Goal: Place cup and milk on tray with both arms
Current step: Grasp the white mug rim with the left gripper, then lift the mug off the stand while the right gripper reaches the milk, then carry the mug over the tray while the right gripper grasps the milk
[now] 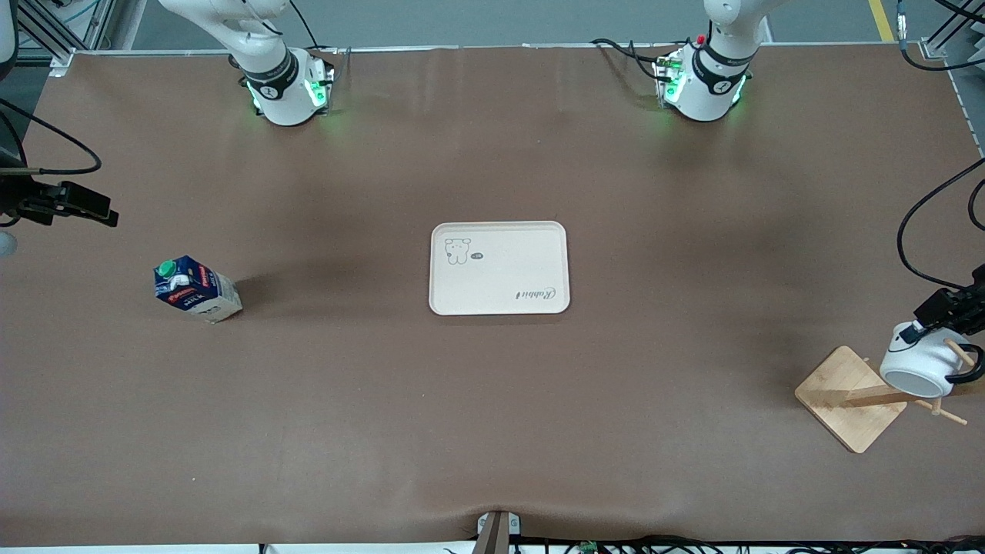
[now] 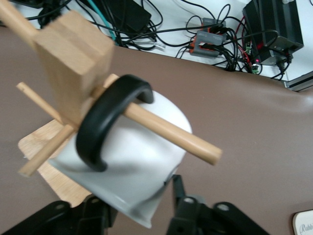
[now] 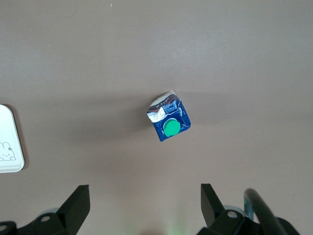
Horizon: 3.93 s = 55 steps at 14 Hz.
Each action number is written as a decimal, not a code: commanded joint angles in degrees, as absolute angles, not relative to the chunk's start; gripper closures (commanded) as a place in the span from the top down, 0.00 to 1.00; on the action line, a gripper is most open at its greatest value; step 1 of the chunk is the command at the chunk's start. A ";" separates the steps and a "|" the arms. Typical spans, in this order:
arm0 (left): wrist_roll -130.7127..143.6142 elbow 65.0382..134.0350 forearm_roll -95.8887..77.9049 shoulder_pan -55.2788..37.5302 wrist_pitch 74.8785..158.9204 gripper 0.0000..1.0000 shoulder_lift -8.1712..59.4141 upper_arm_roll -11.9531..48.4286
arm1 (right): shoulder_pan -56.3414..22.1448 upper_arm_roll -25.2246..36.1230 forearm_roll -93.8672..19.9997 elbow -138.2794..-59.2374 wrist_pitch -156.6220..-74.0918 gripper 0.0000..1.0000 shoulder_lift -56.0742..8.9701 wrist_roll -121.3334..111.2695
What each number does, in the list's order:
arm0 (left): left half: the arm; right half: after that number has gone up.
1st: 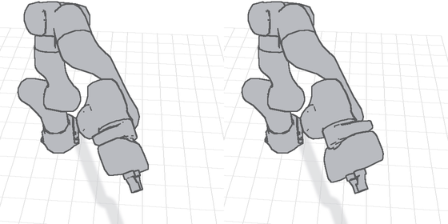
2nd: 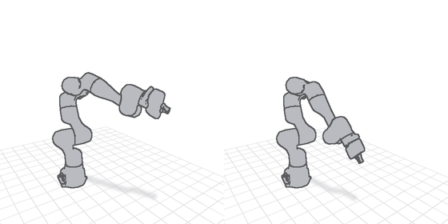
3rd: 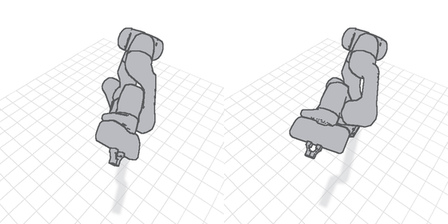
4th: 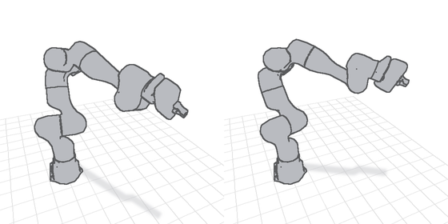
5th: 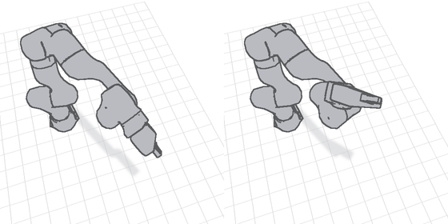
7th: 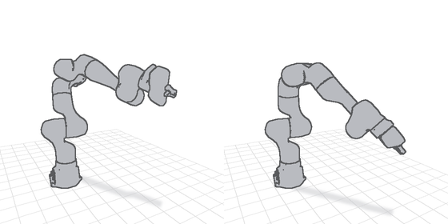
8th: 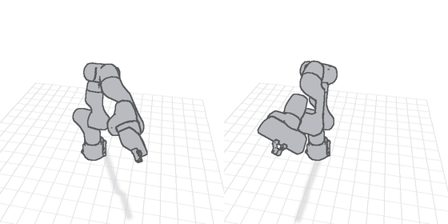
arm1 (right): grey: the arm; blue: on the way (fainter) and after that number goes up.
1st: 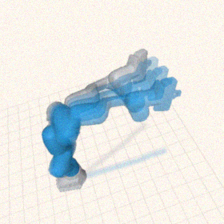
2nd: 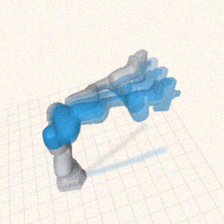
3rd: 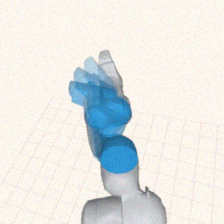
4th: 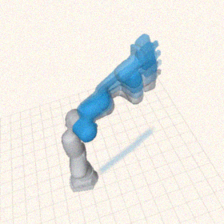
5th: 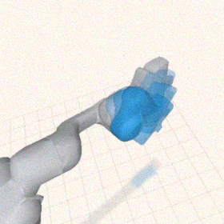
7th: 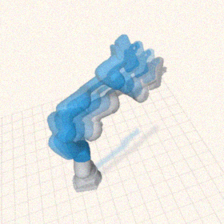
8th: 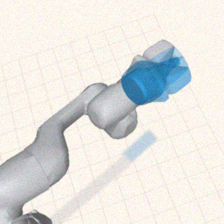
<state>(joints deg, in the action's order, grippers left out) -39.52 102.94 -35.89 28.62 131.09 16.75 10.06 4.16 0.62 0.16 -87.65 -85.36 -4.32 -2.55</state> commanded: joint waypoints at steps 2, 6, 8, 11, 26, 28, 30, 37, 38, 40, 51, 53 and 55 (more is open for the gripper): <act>-40.96 102.39 -36.74 28.13 131.57 0.04 17.40 10.02 | 3.87 0.70 -0.35 -86.13 -84.55 1.00 -4.83 -2.37; -40.96 102.66 -35.87 28.04 130.87 0.00 16.79 11.33 | 3.70 0.79 0.00 -86.13 -84.64 1.00 -5.10 -2.99; -40.69 102.83 -34.20 28.04 129.82 0.00 16.26 12.04 | 3.87 0.70 -0.09 -85.08 -84.64 1.00 -5.27 -2.73; -38.16 103.88 -33.93 28.04 126.13 0.00 14.07 12.30 | 3.52 0.70 0.17 -84.64 -84.46 1.00 -6.50 -2.64; 11.03 103.45 -9.85 27.95 113.82 0.00 7.38 34.26 | 2.20 0.53 0.70 -84.73 -83.23 1.00 -10.45 -2.64; 14.75 103.71 -6.87 27.86 113.82 0.00 8.00 38.13 | 1.50 0.53 0.70 -85.16 -83.23 1.00 -11.68 -2.55; 19.75 103.71 -5.45 26.29 113.73 0.00 9.40 39.46 | 1.67 0.53 0.79 -88.48 -84.80 1.00 -12.22 -1.59; 39.86 100.64 0.42 13.21 113.55 0.00 16.33 39.46 | 1.84 0.53 6.94 -99.65 -97.36 1.00 -12.74 -3.16; 43.64 99.59 1.57 11.10 113.47 0.00 17.91 39.46 | 2.02 0.53 6.94 -101.06 -99.99 1.00 -13.27 -3.16; 48.58 98.09 1.84 7.23 113.55 0.00 20.64 39.46 | 2.02 0.53 7.29 -101.69 -103.79 1.00 -16.07 -3.43; 73.47 84.65 3.70 -10.89 113.64 0.00 41.73 36.83 | 3.51 0.62 9.84 -102.39 -107.40 1.00 -19.07 -11.69; 73.30 83.77 3.69 -11.25 113.64 0.00 44.46 36.65 | 3.69 0.62 9.84 -103.00 -107.40 1.00 -19.07 -11.60; 73.48 81.66 3.69 -12.73 113.64 0.00 47.27 36.56 | 3.87 0.62 9.76 -105.11 -109.67 1.00 -19.16 -11.69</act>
<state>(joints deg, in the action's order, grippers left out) 72.20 86.04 3.13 -10.80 114.58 43.84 36.73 2.91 1.29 8.39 -102.74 -107.50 -19.47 -11.02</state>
